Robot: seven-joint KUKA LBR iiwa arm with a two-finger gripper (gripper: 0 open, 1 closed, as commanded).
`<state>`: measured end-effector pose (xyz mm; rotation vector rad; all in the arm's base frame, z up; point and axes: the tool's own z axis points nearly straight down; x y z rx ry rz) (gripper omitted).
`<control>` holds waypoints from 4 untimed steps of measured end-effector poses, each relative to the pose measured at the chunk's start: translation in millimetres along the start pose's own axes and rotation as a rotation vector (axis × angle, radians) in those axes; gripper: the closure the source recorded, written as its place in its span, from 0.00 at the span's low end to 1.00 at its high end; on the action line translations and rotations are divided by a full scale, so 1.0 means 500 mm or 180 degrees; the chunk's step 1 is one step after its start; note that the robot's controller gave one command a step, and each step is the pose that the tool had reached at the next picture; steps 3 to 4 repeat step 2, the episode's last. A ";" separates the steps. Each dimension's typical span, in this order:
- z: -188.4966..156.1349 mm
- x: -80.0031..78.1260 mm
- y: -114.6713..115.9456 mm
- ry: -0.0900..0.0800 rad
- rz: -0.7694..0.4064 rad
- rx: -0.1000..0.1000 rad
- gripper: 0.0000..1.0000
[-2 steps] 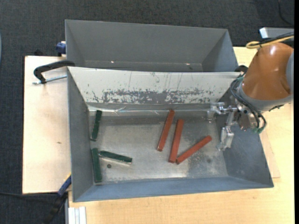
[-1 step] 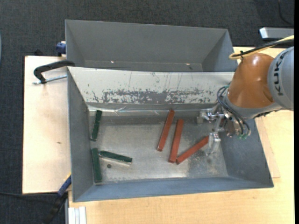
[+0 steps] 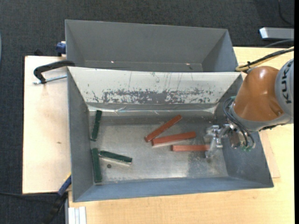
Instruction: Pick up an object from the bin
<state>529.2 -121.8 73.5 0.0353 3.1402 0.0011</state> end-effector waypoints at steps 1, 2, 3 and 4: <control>0.000 0.000 0.000 0.0000 -0.0001 0.0000 1.00; -0.309 -0.004 -0.016 -0.0021 0.0123 0.0004 1.00; -0.309 -0.004 -0.016 -0.0021 0.0123 0.0004 1.00; -0.309 -0.004 -0.016 -0.0021 0.0123 0.0004 1.00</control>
Offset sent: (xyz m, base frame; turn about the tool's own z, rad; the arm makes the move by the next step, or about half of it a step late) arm -0.0005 -0.0089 0.1521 0.0401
